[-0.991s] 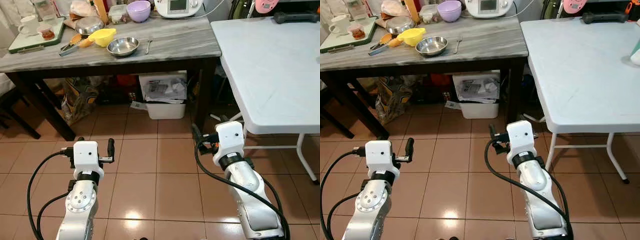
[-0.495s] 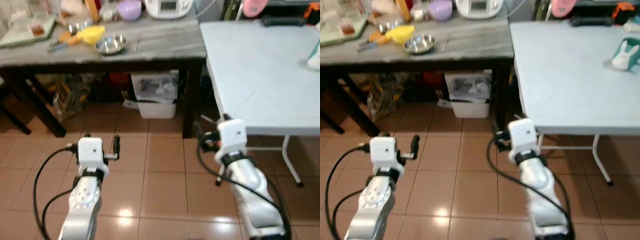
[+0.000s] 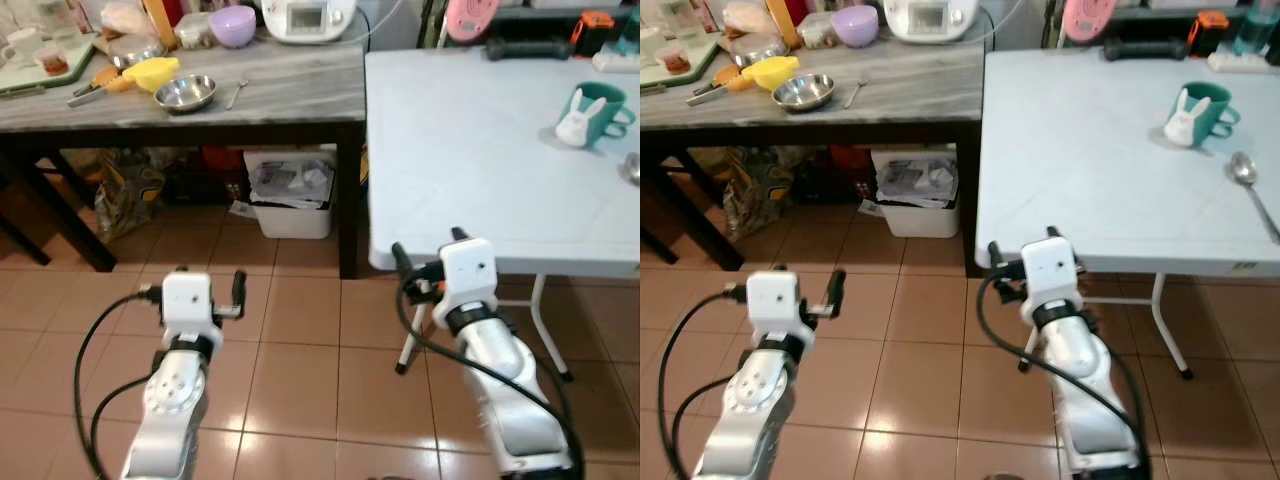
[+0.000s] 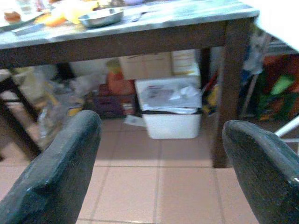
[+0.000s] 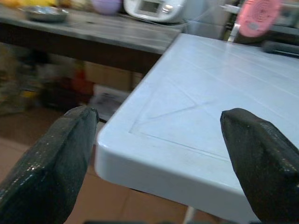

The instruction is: Setting the table

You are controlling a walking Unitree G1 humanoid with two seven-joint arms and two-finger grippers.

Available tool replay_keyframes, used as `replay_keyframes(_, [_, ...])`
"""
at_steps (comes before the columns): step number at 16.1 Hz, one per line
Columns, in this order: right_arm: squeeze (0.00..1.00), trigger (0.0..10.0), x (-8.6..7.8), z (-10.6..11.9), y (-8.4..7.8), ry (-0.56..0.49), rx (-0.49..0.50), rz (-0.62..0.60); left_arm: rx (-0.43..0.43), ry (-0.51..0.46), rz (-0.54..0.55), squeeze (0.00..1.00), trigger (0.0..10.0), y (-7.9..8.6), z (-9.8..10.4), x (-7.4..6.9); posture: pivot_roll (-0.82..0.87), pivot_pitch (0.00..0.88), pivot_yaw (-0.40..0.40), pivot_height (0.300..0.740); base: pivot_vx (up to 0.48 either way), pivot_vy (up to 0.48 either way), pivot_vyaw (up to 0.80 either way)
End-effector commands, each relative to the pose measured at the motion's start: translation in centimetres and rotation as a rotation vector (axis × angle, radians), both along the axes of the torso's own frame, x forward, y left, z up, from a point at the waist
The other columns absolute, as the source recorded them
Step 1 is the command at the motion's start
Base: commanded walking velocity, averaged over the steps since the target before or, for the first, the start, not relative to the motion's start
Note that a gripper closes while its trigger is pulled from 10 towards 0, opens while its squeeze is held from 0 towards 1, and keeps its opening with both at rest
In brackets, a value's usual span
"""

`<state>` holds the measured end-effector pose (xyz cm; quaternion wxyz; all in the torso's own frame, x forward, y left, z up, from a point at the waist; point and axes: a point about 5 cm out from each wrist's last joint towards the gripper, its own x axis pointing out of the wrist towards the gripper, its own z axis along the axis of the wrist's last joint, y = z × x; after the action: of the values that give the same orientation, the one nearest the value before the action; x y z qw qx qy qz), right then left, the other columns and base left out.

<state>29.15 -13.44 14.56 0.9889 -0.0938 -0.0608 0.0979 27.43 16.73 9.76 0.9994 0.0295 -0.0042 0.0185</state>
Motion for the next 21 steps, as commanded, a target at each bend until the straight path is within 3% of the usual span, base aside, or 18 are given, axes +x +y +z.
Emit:
replay_keyframes(1, [0.00, 10.0, -0.05, 0.16, 0.08, -0.010, -0.005, 0.007, -0.001, 0.002, -0.006, 0.00, 10.0, 0.02, 0.01, -0.01, -0.26, 0.126, 0.120, 0.740, 0.000, -0.409, 0.00])
replay_keyframes(17, [0.00, 10.0, 0.03, 0.30, -0.48, -0.025, -0.021, -0.028, 0.003, 0.010, -0.044, 0.00, 10.0, -0.63, -0.25, 0.58, -0.29, 0.121, 0.133, 0.740, 0.000, -0.480, 0.00])
replay_keyframes(21, [0.00, 10.0, -0.17, 0.15, -0.83, -0.023, -0.023, -0.045, -0.017, 0.000, -0.054, 0.00, 10.0, -0.96, -0.22, 0.73, -0.29, 0.124, 0.135, 0.740, 0.000, -0.094, 0.00])
